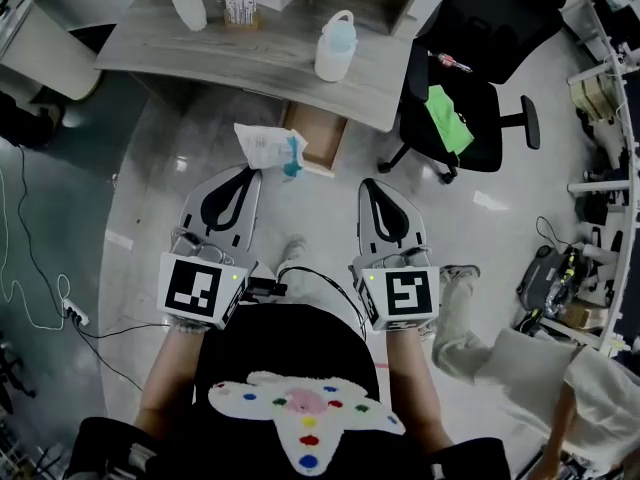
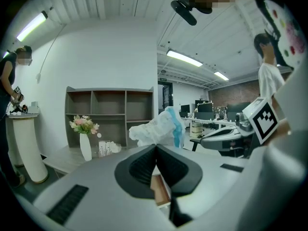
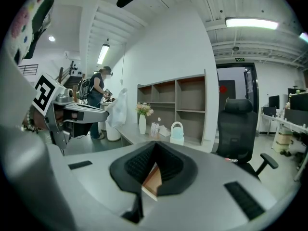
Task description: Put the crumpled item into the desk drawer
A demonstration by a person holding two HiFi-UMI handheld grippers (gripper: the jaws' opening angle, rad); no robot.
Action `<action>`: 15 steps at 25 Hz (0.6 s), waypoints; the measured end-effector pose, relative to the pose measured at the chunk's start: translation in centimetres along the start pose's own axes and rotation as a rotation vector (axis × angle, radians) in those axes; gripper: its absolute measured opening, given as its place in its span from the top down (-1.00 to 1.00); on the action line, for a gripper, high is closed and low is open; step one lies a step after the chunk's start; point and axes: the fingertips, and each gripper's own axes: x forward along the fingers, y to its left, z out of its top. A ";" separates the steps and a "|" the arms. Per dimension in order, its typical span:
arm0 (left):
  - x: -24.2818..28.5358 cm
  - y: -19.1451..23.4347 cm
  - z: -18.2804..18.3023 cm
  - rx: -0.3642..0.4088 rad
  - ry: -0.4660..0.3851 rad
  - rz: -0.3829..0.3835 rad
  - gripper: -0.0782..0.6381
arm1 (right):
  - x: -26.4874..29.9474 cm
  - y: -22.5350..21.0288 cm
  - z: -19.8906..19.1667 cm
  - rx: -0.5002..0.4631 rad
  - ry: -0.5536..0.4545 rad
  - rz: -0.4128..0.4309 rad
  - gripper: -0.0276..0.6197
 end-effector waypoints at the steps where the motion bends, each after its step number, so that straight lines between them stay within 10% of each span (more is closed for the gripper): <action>1: 0.2 0.0 0.0 0.000 0.001 0.003 0.75 | 0.1 -0.2 0.0 -0.002 0.001 0.000 0.90; 15: 0.9 1.1 0.6 0.012 0.003 -0.013 0.74 | 0.7 -0.9 1.7 -0.005 -0.027 -0.047 0.90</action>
